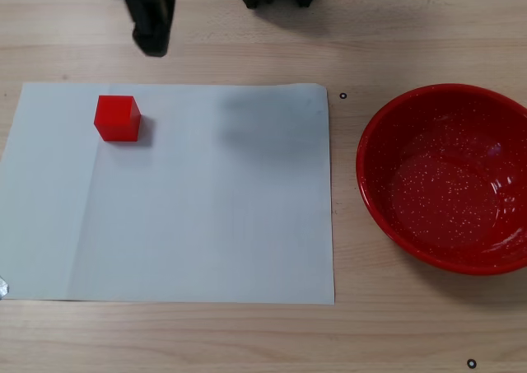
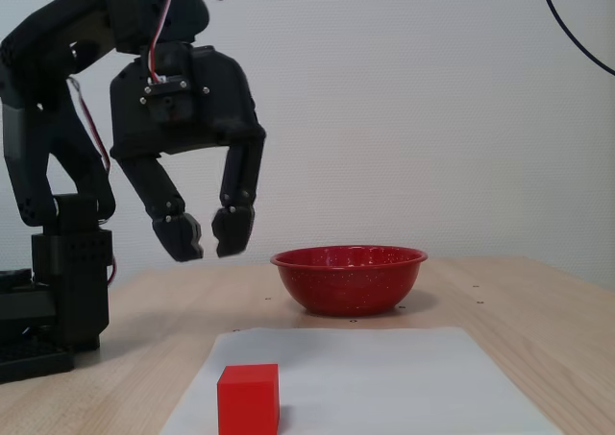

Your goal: Grasp the red cube and put it in the red bowl.

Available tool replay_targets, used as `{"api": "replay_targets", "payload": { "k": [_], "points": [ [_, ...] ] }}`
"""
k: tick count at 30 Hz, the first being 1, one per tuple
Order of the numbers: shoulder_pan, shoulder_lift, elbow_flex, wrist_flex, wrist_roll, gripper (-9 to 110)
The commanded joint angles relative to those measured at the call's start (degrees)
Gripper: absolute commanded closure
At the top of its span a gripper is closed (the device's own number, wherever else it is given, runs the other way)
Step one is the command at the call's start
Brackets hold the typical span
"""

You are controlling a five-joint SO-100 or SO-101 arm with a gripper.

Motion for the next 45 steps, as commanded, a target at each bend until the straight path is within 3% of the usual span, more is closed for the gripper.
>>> {"api": "replay_targets", "payload": {
  "k": [1, 17, 31, 45],
  "points": [
    [-1.0, -0.5, -7.3, -0.4, 1.4, 93],
    [-4.5, -16.6, -23.8, 3.0, 6.6, 83],
    [-5.4, -20.0, -19.7, -6.8, 9.7, 60],
    [-5.6, -21.4, -15.3, -10.6, 10.1, 54]
  ]
}}
